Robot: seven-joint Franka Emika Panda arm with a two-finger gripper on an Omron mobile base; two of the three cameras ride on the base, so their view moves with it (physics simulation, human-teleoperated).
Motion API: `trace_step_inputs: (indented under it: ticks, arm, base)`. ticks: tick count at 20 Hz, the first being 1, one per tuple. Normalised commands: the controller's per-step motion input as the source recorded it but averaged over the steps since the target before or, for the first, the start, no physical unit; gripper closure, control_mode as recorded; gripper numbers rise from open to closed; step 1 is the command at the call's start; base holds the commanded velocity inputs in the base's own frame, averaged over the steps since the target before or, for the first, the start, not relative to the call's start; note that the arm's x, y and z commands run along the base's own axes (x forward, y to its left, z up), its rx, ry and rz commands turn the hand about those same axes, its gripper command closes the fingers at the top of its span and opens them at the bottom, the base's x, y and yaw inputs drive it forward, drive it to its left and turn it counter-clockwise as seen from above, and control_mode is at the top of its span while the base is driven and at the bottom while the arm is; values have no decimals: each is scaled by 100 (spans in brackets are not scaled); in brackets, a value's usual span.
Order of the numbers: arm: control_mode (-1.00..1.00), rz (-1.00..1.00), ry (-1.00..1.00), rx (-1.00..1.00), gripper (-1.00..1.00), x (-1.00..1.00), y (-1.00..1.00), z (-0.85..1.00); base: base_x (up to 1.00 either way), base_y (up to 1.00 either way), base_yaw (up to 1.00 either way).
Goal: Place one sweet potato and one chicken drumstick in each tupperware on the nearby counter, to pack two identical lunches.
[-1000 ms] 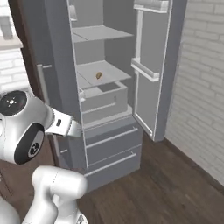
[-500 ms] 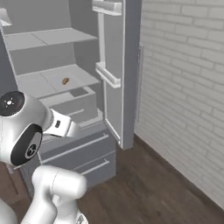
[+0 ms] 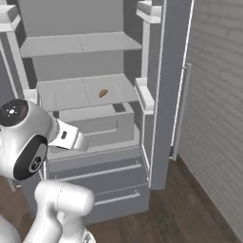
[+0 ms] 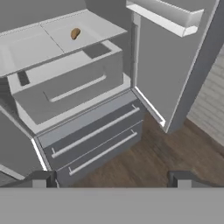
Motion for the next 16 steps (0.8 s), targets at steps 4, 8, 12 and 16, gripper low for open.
trace_step_inputs:
  ticks: [4,8,12,16]
  arm:
    - [100,0,0,0,-100,0,0,0]
    - [100,0,0,0,-100,0,0,0]
    - [100,0,0,0,-100,0,0,0]
    - [100,0,0,0,-100,0,0,0]
  base:
    - [39,-13,47]
    - [71,-11,38]
    - [44,-67,40]
    - [38,-49,38]
